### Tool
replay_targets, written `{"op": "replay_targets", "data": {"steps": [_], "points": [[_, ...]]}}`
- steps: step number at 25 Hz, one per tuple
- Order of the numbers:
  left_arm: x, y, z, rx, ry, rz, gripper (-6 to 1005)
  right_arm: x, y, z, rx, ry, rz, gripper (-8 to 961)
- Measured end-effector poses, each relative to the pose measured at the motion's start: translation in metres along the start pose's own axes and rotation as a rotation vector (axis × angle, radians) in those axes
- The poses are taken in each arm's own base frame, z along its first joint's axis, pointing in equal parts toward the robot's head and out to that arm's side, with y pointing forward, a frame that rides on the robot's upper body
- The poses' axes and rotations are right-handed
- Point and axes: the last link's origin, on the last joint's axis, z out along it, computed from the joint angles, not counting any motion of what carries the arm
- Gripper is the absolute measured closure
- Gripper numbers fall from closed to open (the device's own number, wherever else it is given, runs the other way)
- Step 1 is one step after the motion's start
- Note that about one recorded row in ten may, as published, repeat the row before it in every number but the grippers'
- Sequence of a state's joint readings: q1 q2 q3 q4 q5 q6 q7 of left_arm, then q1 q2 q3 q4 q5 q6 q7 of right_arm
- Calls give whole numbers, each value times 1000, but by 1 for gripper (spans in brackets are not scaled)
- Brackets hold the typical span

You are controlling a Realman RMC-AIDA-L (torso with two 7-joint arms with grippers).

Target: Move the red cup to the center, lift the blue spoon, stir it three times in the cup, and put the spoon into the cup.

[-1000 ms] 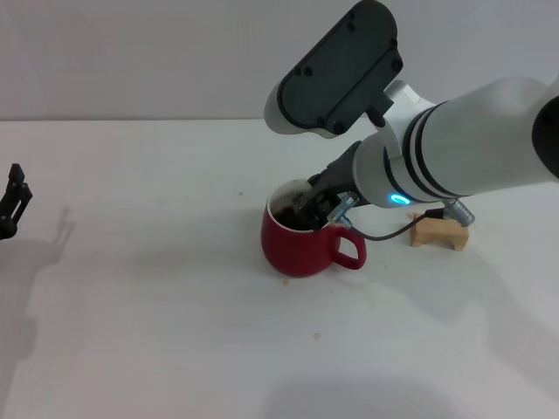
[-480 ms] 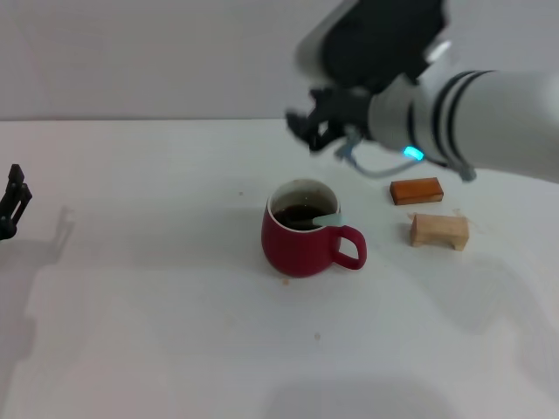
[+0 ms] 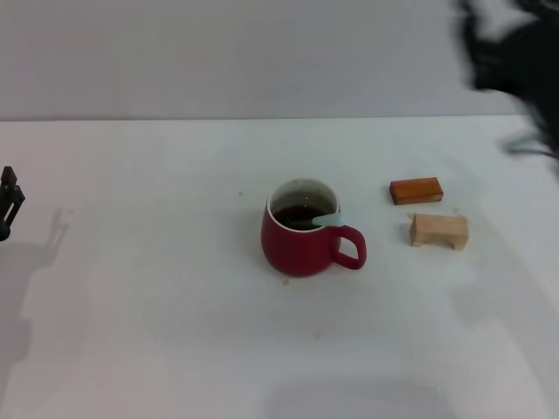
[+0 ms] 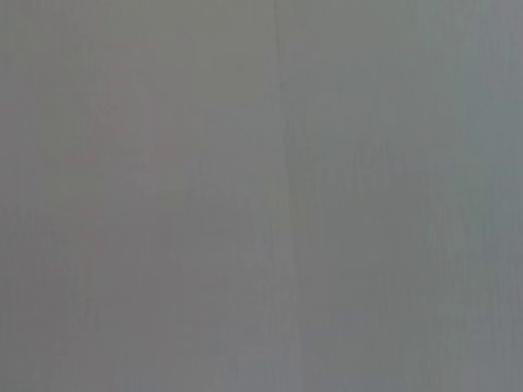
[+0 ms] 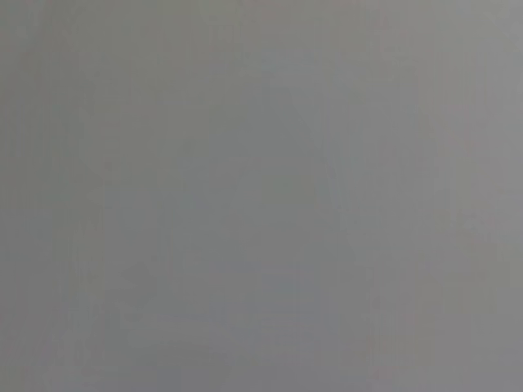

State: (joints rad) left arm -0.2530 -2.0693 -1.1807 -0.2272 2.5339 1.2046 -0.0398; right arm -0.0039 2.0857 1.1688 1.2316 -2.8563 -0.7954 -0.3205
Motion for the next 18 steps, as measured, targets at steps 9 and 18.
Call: {"op": "replay_targets", "data": {"steps": [9, 18], "points": [[1, -2, 2, 15, 5, -17, 144, 61, -64, -83, 487, 84, 151, 474], [4, -9, 2, 48, 20, -37, 144, 86, -79, -115, 579, 145, 253, 265]]}}
